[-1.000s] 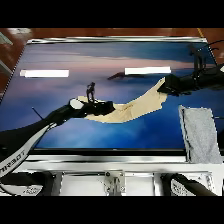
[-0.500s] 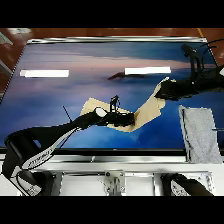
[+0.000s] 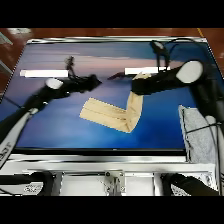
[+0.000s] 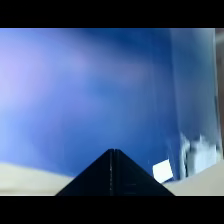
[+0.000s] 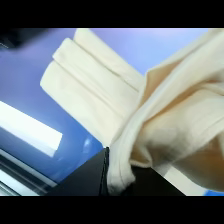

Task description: Fold the shirts.

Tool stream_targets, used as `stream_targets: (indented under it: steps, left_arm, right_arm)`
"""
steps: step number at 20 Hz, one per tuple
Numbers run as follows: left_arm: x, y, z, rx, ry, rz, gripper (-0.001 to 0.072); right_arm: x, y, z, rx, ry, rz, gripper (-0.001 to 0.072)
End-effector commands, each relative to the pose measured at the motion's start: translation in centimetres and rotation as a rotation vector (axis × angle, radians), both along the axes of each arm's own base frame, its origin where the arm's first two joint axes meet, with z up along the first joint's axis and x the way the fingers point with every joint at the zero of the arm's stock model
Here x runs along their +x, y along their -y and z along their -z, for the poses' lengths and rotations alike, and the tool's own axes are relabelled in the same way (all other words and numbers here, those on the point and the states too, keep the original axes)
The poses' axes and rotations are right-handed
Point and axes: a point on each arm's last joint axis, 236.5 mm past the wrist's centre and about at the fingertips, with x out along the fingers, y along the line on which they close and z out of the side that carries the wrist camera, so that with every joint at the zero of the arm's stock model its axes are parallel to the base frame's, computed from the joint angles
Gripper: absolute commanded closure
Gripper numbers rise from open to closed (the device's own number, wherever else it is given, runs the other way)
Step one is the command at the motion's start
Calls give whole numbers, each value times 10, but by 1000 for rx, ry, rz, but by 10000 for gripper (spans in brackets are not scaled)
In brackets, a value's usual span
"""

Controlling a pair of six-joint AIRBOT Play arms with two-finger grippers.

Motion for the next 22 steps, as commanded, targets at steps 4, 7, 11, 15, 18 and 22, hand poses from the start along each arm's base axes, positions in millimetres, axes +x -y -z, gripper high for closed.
stream_targets:
  steps: [4,7,11,15,18,22]
  left_arm:
    - [-30,-126,-144,150,324,-111,673]
    - [-59,-125,-185,149,407,-99,673]
    - [-78,-108,-185,160,400,-20,672]
    - [-76,-115,-159,242,367,-14,672]
    - [-76,-118,-139,273,332,-7,672]
    - [-77,-119,-134,283,323,-4,672]
  right_arm:
    - [10,-139,108,46,-22,-68,648]
    - [23,-196,129,223,-20,51,496]
    - [37,-209,119,413,-115,202,30]
    - [-14,-117,144,3,-247,-81,31]
    - [-39,52,171,-522,-452,-34,32]
    - [-74,84,206,-268,-779,197,31]
